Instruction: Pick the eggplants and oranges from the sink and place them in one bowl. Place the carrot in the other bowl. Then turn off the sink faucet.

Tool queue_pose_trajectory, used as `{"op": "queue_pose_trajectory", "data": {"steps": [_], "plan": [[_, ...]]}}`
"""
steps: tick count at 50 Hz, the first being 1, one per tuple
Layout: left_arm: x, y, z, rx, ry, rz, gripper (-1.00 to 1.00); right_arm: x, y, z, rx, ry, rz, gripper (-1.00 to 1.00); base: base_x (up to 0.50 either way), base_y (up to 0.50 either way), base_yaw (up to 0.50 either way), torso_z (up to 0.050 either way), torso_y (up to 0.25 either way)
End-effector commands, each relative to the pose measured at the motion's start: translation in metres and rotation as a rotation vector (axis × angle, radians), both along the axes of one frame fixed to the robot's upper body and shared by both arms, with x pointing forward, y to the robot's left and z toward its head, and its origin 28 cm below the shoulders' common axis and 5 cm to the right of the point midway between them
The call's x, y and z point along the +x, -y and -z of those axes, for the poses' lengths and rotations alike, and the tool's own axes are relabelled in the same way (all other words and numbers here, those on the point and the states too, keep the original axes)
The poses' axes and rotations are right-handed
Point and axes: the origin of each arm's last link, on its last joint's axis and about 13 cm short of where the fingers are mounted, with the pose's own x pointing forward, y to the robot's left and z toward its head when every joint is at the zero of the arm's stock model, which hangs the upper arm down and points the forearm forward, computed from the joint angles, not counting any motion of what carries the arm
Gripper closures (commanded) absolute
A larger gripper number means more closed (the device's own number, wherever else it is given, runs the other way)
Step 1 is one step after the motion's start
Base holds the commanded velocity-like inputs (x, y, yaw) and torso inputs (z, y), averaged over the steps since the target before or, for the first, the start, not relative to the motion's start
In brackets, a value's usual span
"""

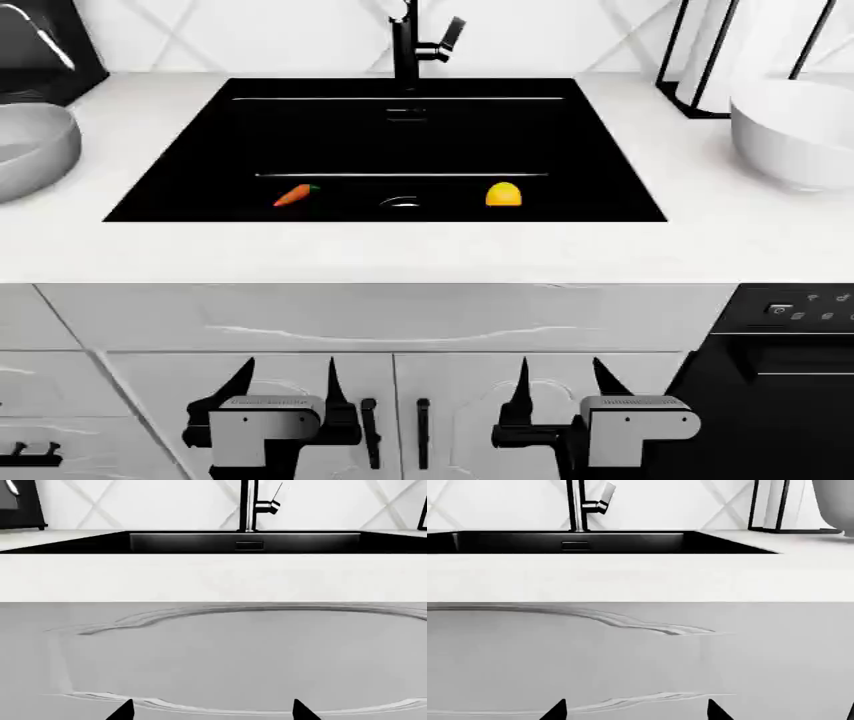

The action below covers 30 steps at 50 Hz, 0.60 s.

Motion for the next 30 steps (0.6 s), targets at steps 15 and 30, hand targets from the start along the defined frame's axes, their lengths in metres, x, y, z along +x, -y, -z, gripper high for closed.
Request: {"op": "queue_pose_trajectory", "data": {"steps": [15,30], "plan": [[0.0014,0.0032,-0.0002,-0.004,-0.020,0.010,-1.00,-0.0034,-0.0021,0.0010,-0.014,-0.004,0.003,-1.00,0.00,0.00,0.00,0.000,0.000],[0.0007,0.0019,-0.0003,0.007,-0.014,0.007,-1.00,-0.0009,0.0002,-0.0002,0.005,0.008,0.000,-1.00,0.00,0.00,0.00,0.000,0.000]]}}
